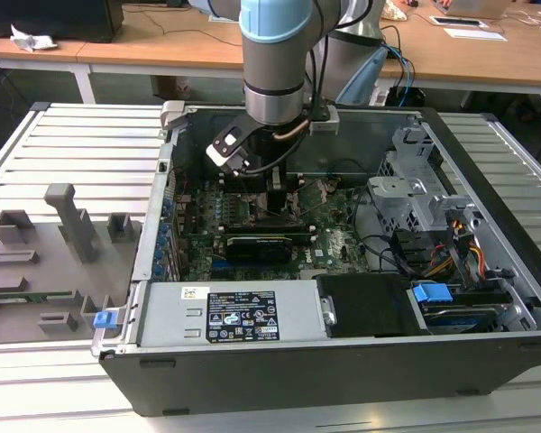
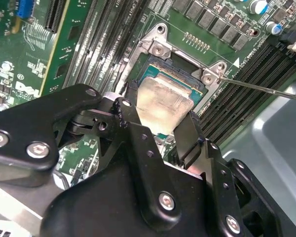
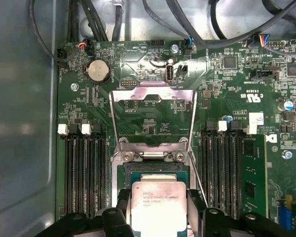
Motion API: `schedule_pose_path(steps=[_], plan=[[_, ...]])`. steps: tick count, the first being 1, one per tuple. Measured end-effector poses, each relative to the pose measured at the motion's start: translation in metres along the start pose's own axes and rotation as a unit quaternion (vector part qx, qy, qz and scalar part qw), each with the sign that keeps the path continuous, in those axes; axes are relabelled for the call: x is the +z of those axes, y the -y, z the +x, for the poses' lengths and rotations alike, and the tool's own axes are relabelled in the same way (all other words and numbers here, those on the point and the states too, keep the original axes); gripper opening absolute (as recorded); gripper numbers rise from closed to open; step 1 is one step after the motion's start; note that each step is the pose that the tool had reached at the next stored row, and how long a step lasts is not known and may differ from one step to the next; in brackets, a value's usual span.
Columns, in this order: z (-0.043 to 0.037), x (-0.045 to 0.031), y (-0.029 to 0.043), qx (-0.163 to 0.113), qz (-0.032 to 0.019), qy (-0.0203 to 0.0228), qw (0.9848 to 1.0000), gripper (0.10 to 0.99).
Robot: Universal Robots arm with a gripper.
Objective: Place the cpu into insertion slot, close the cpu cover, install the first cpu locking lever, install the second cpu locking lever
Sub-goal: 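Place the cpu into insertion slot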
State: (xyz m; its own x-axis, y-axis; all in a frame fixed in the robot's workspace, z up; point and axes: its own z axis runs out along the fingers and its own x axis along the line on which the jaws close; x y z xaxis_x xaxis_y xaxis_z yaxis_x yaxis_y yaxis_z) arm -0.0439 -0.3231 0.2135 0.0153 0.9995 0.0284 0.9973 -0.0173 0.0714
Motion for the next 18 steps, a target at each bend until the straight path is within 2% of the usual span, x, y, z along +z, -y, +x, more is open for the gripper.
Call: schedule_pose_path(steps=[12,18], plan=[[0.0029,0.0099,0.0006,0.004,0.0,0.0003,1.0,0.537],[0.0053,0.0117,0.0001,0.003,0.0012,0.0003,1.0,0.537]])
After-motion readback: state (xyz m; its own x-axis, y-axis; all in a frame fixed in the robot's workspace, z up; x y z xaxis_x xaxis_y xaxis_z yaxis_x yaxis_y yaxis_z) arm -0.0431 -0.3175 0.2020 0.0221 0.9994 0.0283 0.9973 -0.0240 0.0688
